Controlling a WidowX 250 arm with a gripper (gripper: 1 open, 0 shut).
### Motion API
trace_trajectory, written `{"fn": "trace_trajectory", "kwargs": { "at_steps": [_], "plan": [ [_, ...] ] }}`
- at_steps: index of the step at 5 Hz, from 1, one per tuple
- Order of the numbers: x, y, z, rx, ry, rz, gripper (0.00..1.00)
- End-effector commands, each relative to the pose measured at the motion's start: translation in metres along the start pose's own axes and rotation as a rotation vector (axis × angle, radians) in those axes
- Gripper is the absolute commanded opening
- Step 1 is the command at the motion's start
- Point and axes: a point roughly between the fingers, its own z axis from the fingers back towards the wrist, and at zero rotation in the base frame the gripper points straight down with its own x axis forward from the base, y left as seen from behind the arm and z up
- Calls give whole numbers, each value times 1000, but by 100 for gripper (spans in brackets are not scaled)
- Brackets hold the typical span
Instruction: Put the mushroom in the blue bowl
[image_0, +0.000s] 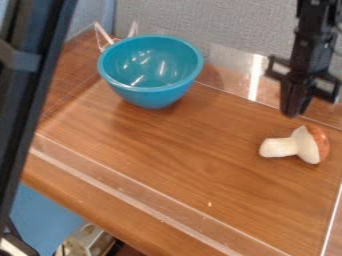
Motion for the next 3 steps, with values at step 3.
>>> {"fn": "trace_trajectory", "kwargs": {
  "at_steps": [3],
  "plan": [
    [7,-28,5,22,-105,-15,100]
  ]
}}
